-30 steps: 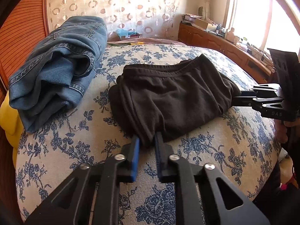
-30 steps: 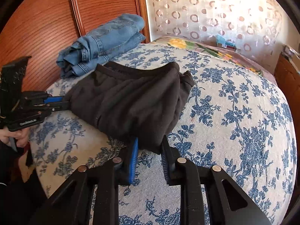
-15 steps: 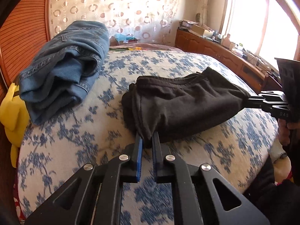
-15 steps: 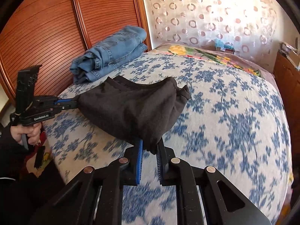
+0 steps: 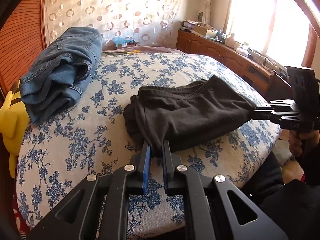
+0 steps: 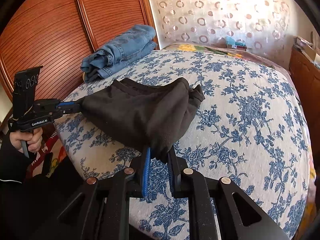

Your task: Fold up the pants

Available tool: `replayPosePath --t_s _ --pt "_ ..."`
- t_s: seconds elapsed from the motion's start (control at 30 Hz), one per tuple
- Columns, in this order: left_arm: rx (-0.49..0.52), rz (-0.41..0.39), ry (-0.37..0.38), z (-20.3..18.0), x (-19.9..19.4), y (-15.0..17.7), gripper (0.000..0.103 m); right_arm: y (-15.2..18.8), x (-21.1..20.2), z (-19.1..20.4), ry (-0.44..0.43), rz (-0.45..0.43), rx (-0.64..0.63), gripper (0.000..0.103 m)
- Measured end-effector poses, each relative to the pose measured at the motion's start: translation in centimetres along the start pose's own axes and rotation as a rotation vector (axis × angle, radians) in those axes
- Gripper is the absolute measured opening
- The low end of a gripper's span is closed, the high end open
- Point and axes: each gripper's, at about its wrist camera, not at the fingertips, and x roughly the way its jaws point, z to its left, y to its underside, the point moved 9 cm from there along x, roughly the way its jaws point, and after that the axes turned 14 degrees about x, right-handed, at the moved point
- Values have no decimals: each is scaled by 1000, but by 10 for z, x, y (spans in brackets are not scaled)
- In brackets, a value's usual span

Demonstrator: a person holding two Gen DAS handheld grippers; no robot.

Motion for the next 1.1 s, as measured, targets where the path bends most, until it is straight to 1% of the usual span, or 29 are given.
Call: replayPosePath --t_s 0.03,0.1,0.13,0.17,0.23,0.3,0.33,0.5,0.67,0.77,0.9,1.1 --pt "-3 -3 3 0 -2 -1 12 -1 -2 1 4 -6 -2 17" --pt "0 -4 -13 2 -4 -4 16 -3 -8 1 13 -20 -8 18" --pt "2 -3 -22 4 -5 -4 23 -4 -10 2 15 -26 -11 18" --pt "1 -5 -27 5 -6 -5 26 -5 -13 2 20 -35 -13 18" --pt "-1 -8 -34 9 -7 -7 38 -8 -19 0 29 -53 -13 18" --pt "-5 -12 -38 12 -6 -9 47 -12 -23 -1 36 -68 -12 18" --pt "-6 -12 -38 13 -5 -10 47 -14 -25 -2 37 -75 -8 19" --pt "5 -10 -48 17 6 -22 48 -23 -22 -3 57 -97 -8 34" --pt "-17 -15 -39 23 23 -36 48 -34 1 -1 50 -90 -9 34" --pt "-11 -11 -34 28 36 -45 48 -43 15 0 48 -84 -12 34" --pt "0 8 -23 31 50 -50 44 -57 35 0 46 -73 -10 34" --pt "5 53 -7 33 72 -49 31 -72 62 -5 63 -39 11 34"
